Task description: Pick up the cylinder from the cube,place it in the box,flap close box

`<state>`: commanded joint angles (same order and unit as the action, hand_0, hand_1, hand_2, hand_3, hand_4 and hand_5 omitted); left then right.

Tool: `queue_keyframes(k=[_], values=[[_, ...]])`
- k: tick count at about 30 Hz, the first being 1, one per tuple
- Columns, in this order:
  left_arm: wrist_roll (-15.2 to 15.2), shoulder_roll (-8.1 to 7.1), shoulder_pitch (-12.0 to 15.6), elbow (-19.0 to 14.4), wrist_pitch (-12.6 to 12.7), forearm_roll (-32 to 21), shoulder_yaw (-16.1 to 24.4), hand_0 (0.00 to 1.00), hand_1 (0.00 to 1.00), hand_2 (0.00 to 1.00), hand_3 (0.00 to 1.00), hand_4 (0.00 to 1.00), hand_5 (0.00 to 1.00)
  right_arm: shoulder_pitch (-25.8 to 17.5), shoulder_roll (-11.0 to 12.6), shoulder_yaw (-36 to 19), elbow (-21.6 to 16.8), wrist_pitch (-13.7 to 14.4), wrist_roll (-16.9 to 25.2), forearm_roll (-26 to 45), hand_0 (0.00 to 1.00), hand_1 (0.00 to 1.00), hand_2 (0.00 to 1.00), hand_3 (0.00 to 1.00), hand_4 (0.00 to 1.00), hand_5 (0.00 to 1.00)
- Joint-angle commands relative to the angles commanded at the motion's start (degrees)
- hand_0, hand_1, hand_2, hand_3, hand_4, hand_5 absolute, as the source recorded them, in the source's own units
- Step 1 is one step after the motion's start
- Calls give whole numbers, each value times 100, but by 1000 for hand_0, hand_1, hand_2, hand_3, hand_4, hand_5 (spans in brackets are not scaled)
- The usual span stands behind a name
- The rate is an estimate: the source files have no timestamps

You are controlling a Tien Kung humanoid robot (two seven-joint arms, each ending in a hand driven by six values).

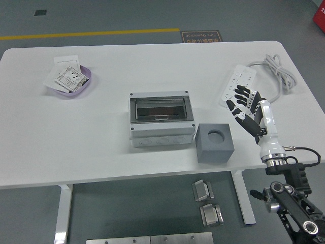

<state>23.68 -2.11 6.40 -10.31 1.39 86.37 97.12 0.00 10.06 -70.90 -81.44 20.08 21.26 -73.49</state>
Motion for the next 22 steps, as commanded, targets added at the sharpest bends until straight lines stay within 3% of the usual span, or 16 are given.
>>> queue_keyframes(k=[22], values=[[1,23,-24,0,19,47,56,642,649,566,670,697,343,-14,-13,-21,-14,74,-8,-22,768,764,784,788,933,380]])
